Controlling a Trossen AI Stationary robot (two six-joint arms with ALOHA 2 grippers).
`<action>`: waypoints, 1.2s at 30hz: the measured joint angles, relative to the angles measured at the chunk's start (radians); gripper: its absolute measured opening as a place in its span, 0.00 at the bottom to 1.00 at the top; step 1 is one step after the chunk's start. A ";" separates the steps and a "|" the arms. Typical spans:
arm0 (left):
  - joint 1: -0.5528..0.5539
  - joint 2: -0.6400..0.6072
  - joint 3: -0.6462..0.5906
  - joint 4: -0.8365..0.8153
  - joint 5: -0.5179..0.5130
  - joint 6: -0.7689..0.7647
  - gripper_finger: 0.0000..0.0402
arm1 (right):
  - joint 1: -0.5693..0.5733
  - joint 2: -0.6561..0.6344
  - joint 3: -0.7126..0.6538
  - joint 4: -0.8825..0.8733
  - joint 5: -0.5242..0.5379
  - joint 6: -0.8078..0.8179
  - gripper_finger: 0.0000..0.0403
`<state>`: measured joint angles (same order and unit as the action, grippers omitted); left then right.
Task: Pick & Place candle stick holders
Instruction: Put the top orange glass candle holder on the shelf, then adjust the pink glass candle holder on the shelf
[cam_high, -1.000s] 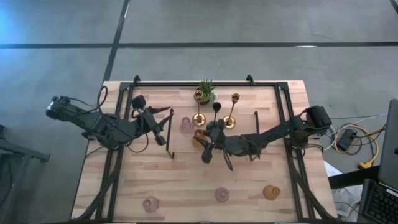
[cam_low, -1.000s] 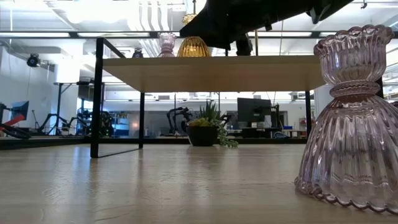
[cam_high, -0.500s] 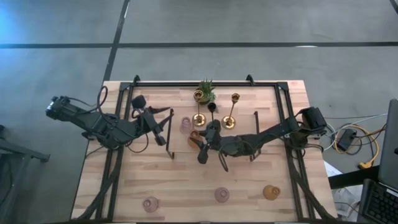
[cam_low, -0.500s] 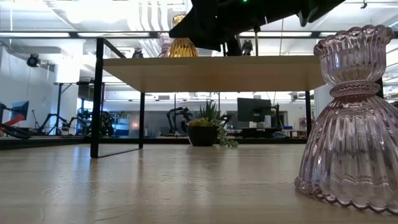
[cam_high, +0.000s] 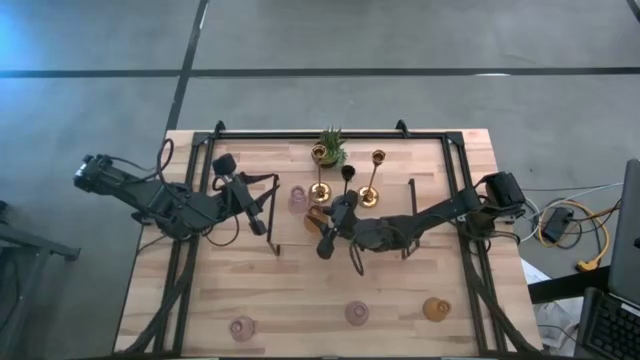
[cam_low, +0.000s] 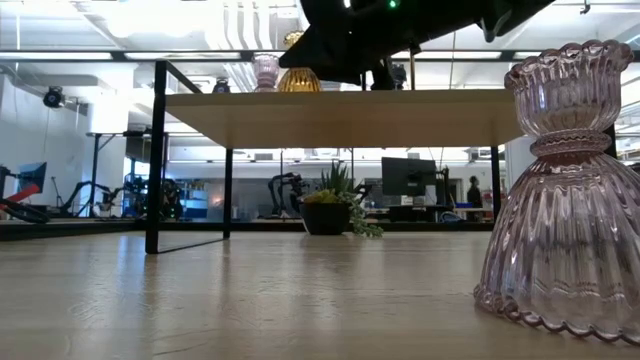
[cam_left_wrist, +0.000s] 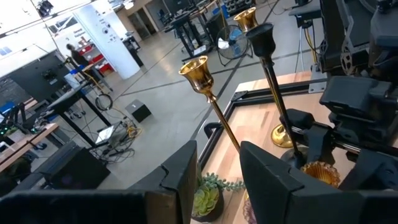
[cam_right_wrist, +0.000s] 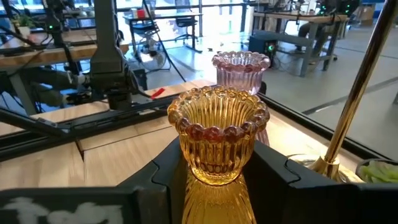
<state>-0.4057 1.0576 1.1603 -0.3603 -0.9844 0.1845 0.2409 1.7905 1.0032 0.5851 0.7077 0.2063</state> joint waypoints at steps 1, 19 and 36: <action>0.000 0.000 0.000 0.000 0.000 0.000 0.31 | 0.000 0.000 0.001 -0.002 0.000 0.000 0.30; 0.000 0.000 0.000 0.000 0.000 0.000 0.31 | 0.012 0.000 0.004 -0.001 -0.010 0.000 0.40; 0.000 0.000 -0.001 0.000 0.000 0.000 0.31 | 0.026 -0.011 0.004 0.002 0.006 -0.043 0.55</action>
<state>-0.4053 1.0576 1.1595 -0.3599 -0.9844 0.1841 0.2668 1.7794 1.0069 0.5869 0.7133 0.1637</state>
